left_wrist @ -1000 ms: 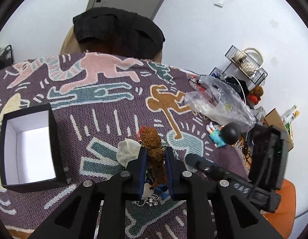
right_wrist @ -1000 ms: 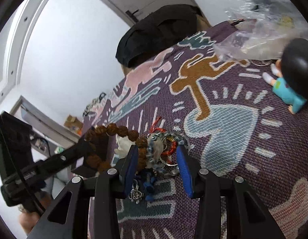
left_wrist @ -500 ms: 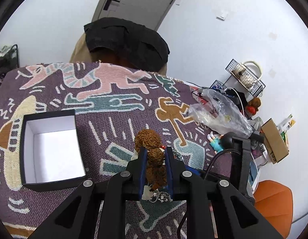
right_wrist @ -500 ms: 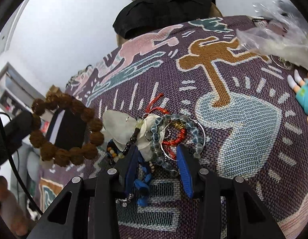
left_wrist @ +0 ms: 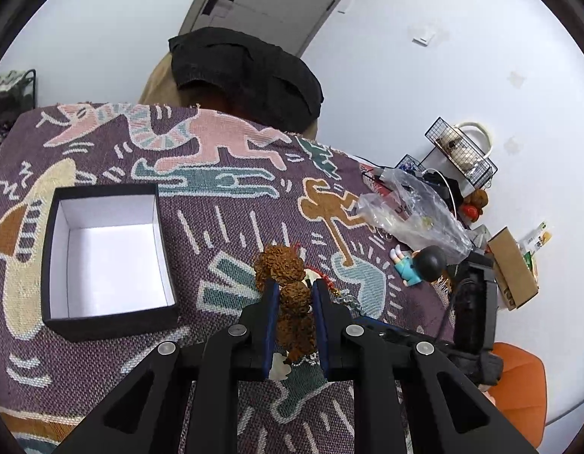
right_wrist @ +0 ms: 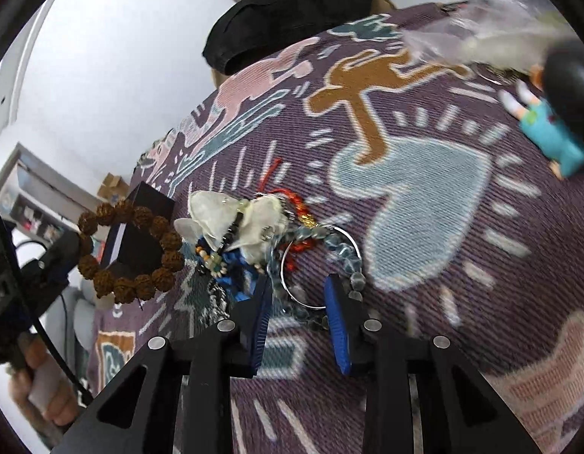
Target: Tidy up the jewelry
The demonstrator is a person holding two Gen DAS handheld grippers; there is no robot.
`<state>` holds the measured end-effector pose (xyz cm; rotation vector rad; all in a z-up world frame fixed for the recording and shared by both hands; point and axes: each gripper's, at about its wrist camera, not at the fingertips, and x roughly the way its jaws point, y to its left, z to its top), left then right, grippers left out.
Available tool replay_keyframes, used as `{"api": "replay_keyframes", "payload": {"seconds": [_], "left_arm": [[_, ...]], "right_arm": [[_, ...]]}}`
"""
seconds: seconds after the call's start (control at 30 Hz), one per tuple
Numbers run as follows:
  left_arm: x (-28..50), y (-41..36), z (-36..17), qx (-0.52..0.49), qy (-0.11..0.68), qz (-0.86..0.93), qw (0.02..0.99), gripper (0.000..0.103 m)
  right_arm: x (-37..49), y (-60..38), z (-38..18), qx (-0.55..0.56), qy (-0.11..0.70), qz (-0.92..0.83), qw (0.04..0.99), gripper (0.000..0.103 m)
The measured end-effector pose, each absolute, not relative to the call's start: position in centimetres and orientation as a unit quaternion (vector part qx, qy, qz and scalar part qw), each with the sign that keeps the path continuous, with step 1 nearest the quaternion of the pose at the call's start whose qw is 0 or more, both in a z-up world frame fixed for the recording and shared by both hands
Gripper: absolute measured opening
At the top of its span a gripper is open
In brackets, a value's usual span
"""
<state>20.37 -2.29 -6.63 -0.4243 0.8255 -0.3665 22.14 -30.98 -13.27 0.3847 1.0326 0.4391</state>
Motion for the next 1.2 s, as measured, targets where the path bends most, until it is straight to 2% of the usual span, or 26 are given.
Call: {"api": "replay_keyframes", "payload": {"seconds": [0.13, 0.6, 0.63, 0.67, 0.7, 0.83, 1.2], "left_arm": [[20.0, -1.8, -6.9, -0.211, 0.395, -0.176, 0.876, 0.019], [18.5, 1.4, -6.7, -0.234, 0.378, -0.17, 0.88, 0.019], [18.4, 1.6, -6.8, -0.236, 0.377, -0.17, 0.879, 0.019], [18.4, 1.7, -6.8, -0.238, 0.377, -0.171, 0.879, 0.019], [18.4, 1.7, -6.9, -0.239, 0.376, -0.172, 0.879, 0.019], [18.4, 1.7, -7.1, -0.241, 0.375, -0.176, 0.878, 0.019], [18.2, 4.1, -4.5, -0.238, 0.348, -0.163, 0.892, 0.019]], "right_arm": [[21.6, -32.3, -11.8, 0.191, 0.463, 0.197, 0.843, 0.031], [22.5, -29.2, -13.0, 0.048, 0.481, 0.119, 0.867, 0.031], [22.2, -28.9, -13.0, 0.032, 0.479, 0.115, 0.869, 0.03], [22.0, -28.7, -13.0, 0.016, 0.477, 0.109, 0.872, 0.024], [21.9, -28.8, -13.0, 0.009, 0.475, 0.107, 0.873, 0.011], [21.2, -29.8, -12.2, 0.026, 0.464, 0.115, 0.878, 0.01], [19.5, -29.1, -5.3, 0.044, 0.393, 0.15, 0.906, 0.01]]}}
